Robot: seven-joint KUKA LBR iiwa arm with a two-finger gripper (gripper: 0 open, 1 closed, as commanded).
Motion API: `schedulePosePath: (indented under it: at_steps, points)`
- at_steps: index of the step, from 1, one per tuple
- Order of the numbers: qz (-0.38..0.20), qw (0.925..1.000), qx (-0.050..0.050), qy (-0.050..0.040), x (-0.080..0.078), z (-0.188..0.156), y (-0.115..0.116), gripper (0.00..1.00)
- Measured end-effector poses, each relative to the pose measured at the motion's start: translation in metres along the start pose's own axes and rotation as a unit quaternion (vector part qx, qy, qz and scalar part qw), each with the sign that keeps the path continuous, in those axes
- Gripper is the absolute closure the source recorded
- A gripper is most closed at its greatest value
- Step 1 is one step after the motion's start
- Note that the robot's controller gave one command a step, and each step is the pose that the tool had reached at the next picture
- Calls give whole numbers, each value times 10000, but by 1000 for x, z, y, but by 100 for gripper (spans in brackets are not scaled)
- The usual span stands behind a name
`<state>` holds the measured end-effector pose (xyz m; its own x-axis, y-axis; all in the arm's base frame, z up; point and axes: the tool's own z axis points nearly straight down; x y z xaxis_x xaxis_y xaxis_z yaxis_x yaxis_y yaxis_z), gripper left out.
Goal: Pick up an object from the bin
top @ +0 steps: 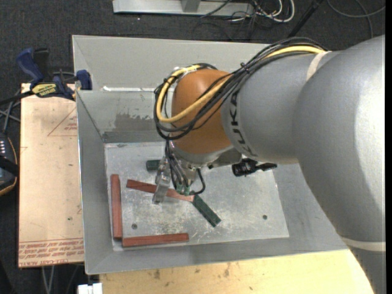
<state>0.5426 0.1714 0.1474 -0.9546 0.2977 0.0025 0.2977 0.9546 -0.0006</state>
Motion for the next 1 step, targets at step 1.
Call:
schedulePosePath:
  at_steps: [1]
  points:
    - [-3, 10000, -22, -32, -2, -13, 1, 100]
